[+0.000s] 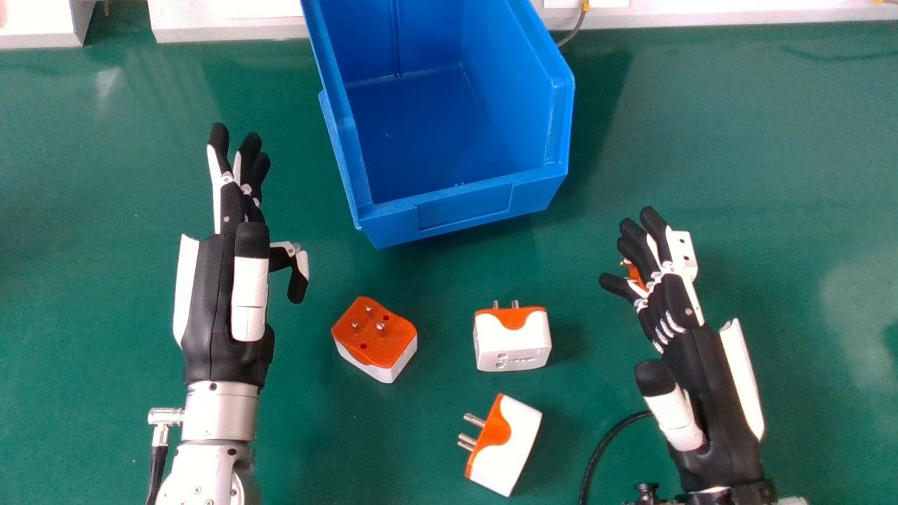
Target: Pick all objects and put in blue box
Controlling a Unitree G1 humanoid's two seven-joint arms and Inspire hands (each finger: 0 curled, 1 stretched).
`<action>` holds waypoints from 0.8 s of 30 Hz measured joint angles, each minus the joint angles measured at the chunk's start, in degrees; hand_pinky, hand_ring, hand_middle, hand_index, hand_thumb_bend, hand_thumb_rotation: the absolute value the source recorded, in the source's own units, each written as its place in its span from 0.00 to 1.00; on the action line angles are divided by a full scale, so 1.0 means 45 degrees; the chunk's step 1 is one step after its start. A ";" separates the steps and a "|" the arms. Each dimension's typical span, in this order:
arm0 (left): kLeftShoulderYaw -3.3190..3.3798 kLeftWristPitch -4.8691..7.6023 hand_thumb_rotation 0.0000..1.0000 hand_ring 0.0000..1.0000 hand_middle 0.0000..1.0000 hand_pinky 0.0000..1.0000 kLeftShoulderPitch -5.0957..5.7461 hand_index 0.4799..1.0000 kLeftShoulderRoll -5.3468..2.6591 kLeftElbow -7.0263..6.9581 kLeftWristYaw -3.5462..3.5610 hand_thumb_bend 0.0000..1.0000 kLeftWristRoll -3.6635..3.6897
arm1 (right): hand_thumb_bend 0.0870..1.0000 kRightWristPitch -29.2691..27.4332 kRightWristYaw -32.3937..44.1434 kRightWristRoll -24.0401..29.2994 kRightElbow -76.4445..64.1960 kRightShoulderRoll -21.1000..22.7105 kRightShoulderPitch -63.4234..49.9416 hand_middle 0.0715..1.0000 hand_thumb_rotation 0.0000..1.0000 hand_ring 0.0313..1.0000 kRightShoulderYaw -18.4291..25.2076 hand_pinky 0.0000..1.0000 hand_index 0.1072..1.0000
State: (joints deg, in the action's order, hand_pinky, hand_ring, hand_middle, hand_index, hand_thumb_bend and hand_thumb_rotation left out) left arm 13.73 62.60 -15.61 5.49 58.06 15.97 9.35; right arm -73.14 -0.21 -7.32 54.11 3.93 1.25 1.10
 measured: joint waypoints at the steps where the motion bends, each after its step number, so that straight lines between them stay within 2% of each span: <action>1: 0.0000 0.0000 1.00 1.00 1.00 0.00 0.0000 1.00 0.0000 0.0000 0.0000 1.00 -0.0001 | 0.75 0.0000 0.0000 0.0000 0.0000 0.0000 0.0000 0.93 0.93 0.93 0.0001 0.82 0.96; 19: -0.0002 0.0001 1.00 1.00 1.00 0.00 0.0000 1.00 -0.0001 -0.0009 0.0009 1.00 -0.0001 | 0.73 0.0001 0.0113 0.0179 -0.0005 0.0043 0.0065 0.94 0.92 0.94 0.0117 0.83 0.96; 21: -0.0002 0.0001 1.00 1.00 1.00 0.00 0.0000 1.00 -0.0001 -0.0009 0.0010 1.00 0.0000 | 0.75 0.0001 -0.0009 0.0059 -0.0011 0.0114 0.0116 0.94 0.89 0.95 0.0295 0.84 0.97; 24: -0.0001 0.0001 1.00 1.00 1.00 0.00 0.0000 1.00 -0.0001 -0.0009 0.0039 1.00 0.0010 | 0.78 0.0002 -0.0907 -0.0577 -0.0008 0.0263 0.0421 0.95 0.80 0.95 0.0876 0.86 0.98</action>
State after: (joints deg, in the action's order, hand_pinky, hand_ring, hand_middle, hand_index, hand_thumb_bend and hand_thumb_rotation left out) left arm 13.73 62.60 -15.61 5.49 58.02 16.14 9.39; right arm -73.13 -4.29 -9.92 54.07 5.11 3.14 5.05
